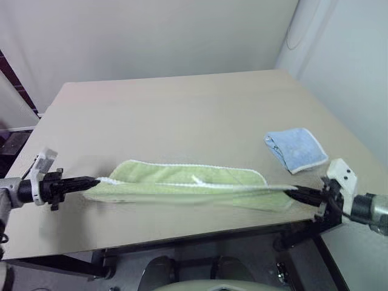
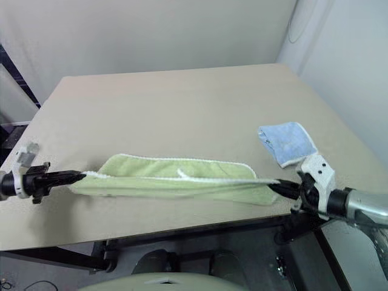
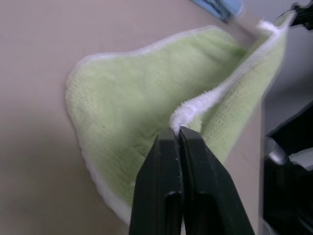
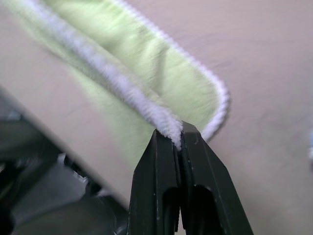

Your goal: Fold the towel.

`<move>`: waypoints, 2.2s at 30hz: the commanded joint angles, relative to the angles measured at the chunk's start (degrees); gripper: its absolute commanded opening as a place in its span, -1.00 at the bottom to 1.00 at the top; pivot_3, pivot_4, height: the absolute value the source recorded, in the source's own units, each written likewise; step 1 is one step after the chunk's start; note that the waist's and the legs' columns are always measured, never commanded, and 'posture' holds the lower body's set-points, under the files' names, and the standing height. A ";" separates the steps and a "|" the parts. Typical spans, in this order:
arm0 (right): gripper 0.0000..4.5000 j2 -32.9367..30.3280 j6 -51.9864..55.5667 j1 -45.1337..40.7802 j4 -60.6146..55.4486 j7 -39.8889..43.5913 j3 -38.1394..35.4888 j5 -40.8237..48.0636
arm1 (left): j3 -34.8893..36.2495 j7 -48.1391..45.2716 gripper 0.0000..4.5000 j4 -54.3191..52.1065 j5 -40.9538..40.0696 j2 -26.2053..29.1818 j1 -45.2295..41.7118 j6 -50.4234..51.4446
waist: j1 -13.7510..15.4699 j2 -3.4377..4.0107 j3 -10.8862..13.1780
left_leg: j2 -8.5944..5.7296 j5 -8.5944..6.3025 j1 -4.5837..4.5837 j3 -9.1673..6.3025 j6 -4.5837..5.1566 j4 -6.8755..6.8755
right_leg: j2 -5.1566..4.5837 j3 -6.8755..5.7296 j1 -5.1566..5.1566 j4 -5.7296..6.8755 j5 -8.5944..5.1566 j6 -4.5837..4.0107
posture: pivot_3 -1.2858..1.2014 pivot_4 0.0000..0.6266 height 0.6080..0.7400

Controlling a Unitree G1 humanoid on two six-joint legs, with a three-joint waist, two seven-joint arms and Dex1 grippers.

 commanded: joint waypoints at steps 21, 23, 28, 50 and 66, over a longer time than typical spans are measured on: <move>-1.00 7.35 -5.14 -24.63 17.10 -6.64 4.13 -0.96 | 17.76 9.68 -0.99 18.16 9.09 -6.63 -21.44 -3.69 | -0.21 -0.10 -0.03 | 0.07 0.06 -0.29 0.01 0.39 0.59 | 0.17 -0.08 0.12 0.36 0.30 0.55 | 0.03 -1.00 1.00; -1.00 7.69 -5.41 -28.30 19.14 -8.68 3.19 -1.07 | 19.99 12.01 -0.99 18.47 8.56 -7.55 -23.72 -4.15 | -0.30 -0.10 -0.03 | 0.10 0.04 -0.25 0.00 0.43 0.73 | 0.18 -0.09 0.11 0.39 0.34 0.57 | 0.03 -1.00 1.00; -1.00 11.07 -11.85 -46.39 33.70 -18.85 3.16 -6.03 | 26.17 30.52 -0.99 21.59 8.26 -14.11 -35.30 -14.86 | -0.08 -0.06 0.02 | 0.09 0.03 -0.31 0.02 0.54 0.99 | 0.12 -0.07 0.05 0.40 0.58 0.58 | 0.03 -1.00 1.00; -1.00 6.56 -5.02 -14.55 5.79 -8.11 -3.87 4.59 | 19.06 3.44 -0.99 21.51 19.79 -7.22 -27.09 -5.22 | -0.65 -0.09 -0.02 | 0.08 0.00 -1.16 0.26 1.09 1.15 | 0.30 0.02 -0.56 0.45 0.82 1.28 | 0.03 -1.00 1.00; -1.00 1.70 -2.97 13.23 -6.99 1.33 -13.63 7.28 | 8.21 -1.23 -0.99 -1.24 5.27 4.76 -2.01 2.98 | -0.16 -0.06 -0.15 | -0.04 -0.14 -0.39 0.30 0.86 0.86 | -0.43 0.01 -0.06 0.01 0.83 0.75 | 0.03 -1.00 1.00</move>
